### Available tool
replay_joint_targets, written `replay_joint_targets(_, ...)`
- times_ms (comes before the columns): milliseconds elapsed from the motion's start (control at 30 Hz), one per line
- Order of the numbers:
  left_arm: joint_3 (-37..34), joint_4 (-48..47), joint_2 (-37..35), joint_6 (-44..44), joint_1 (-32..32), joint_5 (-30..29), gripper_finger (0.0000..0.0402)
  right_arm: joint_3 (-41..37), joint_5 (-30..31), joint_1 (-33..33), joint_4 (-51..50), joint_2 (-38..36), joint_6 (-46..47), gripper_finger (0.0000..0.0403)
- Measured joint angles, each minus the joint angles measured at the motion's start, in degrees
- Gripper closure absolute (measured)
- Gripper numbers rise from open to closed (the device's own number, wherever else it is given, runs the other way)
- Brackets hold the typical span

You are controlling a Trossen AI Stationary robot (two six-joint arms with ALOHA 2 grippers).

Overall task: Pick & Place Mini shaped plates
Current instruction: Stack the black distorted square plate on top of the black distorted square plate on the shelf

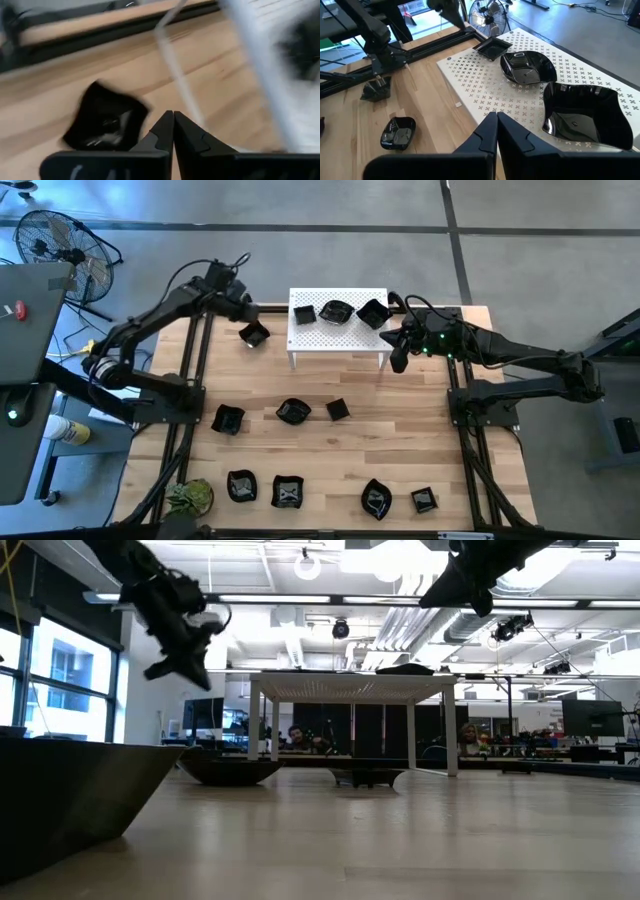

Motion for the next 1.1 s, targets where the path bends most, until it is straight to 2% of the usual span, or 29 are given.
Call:
replay_joint_targets(133,-1.5,-0.2,2.1,2.0,0.1,-6.4,0.0392,0.0,0.0,0.0,0.0,0.0,-0.1,0.0401)
replay_joint_targets(200,-1.2,-0.5,4.2,3.0,0.4,-7.1,0.0377,0.0,0.0,0.0,0.0,0.0,-0.5,0.0401)
replay_joint_targets(367,-0.2,-0.4,11.2,5.3,0.4,-7.8,0.0303,0.0,0.0,0.0,0.0,0.0,-1.1,0.0396)
replay_joint_targets(533,-0.2,-0.1,16.9,6.6,0.4,-13.6,0.0246,0.0,-0.2,0.0,0.2,0.0,-0.8,0.0401)
replay_joint_targets(667,-0.2,0.1,17.7,7.4,0.4,-16.7,0.0237,0.0,-0.4,0.0,0.2,0.0,0.4,0.0399)
replay_joint_targets(867,-0.2,0.4,17.7,10.7,0.4,-16.9,0.0237,0.0,-0.4,0.0,0.2,0.0,0.9,0.0398)
replay_joint_targets(1100,-0.2,0.5,17.7,10.7,1.2,-17.4,0.0237,0.0,-0.4,0.0,0.4,0.0,0.7,0.0399)
